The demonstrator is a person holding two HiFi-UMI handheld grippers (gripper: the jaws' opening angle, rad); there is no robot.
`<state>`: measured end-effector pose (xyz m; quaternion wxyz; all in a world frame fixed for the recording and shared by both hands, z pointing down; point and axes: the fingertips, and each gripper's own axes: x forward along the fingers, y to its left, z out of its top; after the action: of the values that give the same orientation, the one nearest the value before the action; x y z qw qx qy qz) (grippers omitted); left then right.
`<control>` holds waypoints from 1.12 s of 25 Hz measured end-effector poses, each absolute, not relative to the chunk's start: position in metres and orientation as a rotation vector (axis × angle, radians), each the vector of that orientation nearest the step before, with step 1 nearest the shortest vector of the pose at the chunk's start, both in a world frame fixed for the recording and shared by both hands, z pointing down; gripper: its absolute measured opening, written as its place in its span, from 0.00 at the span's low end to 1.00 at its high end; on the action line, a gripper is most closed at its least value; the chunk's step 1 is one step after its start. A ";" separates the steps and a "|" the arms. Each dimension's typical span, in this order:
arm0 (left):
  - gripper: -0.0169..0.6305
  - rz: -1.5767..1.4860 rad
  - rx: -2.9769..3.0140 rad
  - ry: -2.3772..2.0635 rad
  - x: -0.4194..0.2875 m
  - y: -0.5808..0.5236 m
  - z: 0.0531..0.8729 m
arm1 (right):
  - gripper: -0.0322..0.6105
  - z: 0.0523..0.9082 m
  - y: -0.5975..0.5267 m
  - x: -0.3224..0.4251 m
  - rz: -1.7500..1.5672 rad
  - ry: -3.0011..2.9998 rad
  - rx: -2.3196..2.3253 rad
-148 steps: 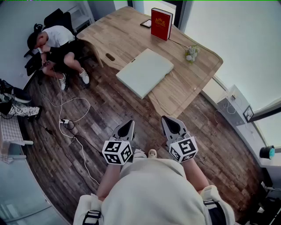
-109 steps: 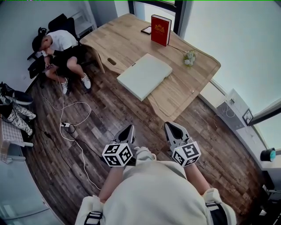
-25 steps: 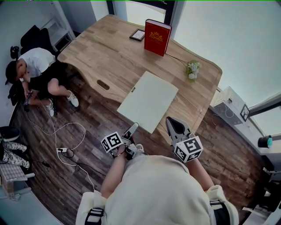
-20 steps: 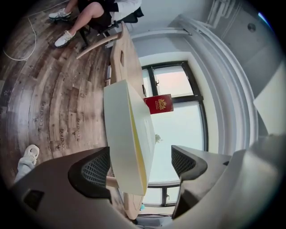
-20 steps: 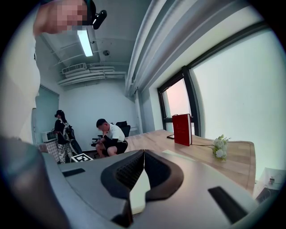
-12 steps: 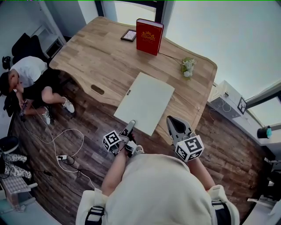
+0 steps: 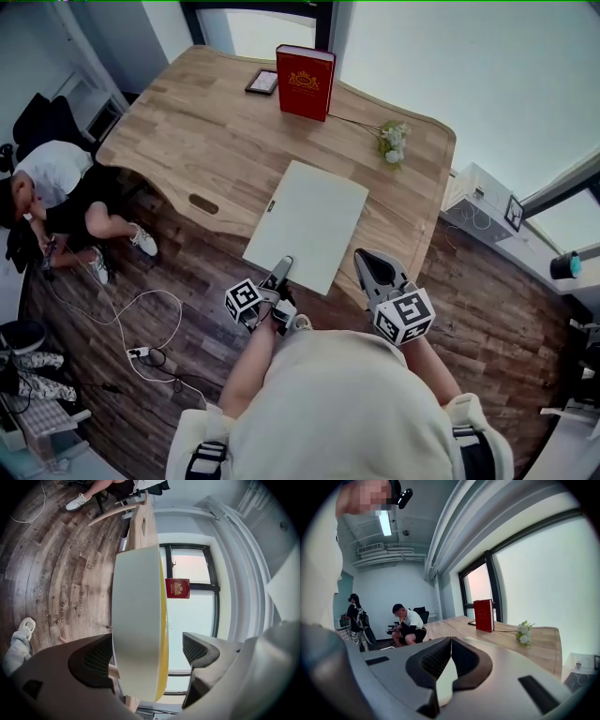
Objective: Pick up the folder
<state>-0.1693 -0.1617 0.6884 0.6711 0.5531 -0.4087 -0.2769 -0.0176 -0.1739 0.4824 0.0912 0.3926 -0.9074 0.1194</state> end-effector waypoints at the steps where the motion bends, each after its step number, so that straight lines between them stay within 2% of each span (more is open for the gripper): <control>1: 0.71 -0.621 1.246 -0.912 -0.168 -0.163 0.689 | 0.08 0.482 -0.174 -0.019 0.356 -2.696 1.173; 23: 0.71 -0.599 1.309 -0.765 -0.144 -0.193 0.701 | 0.08 0.490 -0.177 -0.019 0.362 -2.638 1.282; 26: 0.70 -0.587 1.328 -0.754 -0.143 -0.194 0.701 | 0.08 0.490 -0.178 -0.020 0.366 -2.638 1.290; 28: 0.65 -0.566 1.335 -0.757 -0.143 -0.193 0.701 | 0.08 0.491 -0.179 -0.021 0.368 -2.636 1.292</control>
<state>-0.1425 -0.1928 0.7012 0.6837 0.5956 -0.3377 -0.2526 -0.0212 -0.1786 0.4906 0.0913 0.4348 -0.8873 0.1239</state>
